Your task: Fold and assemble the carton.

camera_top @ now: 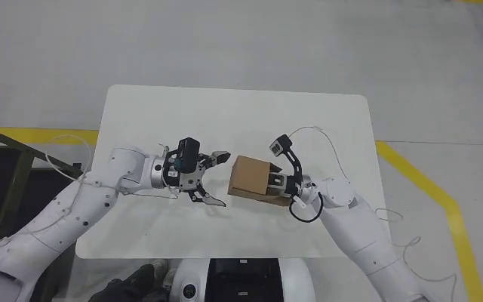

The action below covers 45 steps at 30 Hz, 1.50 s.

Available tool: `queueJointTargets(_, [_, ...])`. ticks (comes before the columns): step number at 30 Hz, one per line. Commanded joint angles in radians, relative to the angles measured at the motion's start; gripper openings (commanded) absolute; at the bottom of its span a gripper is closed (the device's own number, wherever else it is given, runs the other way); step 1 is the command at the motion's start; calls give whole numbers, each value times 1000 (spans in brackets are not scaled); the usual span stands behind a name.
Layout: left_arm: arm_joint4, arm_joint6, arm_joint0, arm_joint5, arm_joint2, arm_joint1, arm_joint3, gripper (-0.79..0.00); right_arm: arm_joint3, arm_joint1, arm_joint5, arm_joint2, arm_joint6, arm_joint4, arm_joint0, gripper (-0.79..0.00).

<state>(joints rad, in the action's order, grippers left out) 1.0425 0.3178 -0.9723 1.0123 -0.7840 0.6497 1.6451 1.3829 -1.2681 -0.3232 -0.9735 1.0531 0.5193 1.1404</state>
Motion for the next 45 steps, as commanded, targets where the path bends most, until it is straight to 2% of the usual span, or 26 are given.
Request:
queueJointTargets(1, [5, 7, 10, 0, 12, 4, -13, 0, 1, -1, 5, 8, 1, -15, -4, -785])
queueJointTargets(11, [-1, -1, 60, 0, 83, 27, -39, 0, 3, -5, 11, 35, -35, -88, -21, -785])
queueJointTargets(21, [-23, -42, 90, 0, 104, 45, -71, 0, 10, -7, 8, 48, -42, -99, -26, -785])
queueJointTargets(22, [-23, -47, 91, 0, 105, 46, -73, -46, 13, -7, 5, 49, -42, -96, -24, -785])
queueJointTargets(23, [-21, -51, 92, 0, 106, 47, -73, -58, 14, -7, 3, 49, -43, -96, -24, -785])
queueJointTargets(27, [-16, -61, 92, 0, 110, 52, -73, -9, 18, -7, -1, 49, -49, -101, -22, -785])
queueJointTargets(37, [-7, -72, 92, 0, 127, 55, -66, -9, 21, -7, 15, 55, -53, -110, -29, -785])
queueJointTargets(45, [-7, -62, 97, 0, 134, 55, -69, -102, 17, -8, 15, 57, -60, -110, -29, -785])
